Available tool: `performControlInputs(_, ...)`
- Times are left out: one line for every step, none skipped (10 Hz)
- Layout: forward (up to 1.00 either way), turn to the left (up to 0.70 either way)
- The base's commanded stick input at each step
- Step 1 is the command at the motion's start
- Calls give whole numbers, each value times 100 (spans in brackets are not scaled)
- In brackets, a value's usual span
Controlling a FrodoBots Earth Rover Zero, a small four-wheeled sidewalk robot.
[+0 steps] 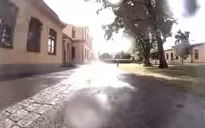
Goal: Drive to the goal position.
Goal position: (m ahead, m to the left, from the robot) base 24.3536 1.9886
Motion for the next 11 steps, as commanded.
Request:
performControlInputs(85,0)
performControlInputs(85,0)
performControlInputs(85,0)
performControlInputs(85,0)
performControlInputs(85,0)
performControlInputs(85,0)
performControlInputs(85,0)
performControlInputs(85,0)
performControlInputs(85,0)
performControlInputs(85,0)
performControlInputs(85,0)
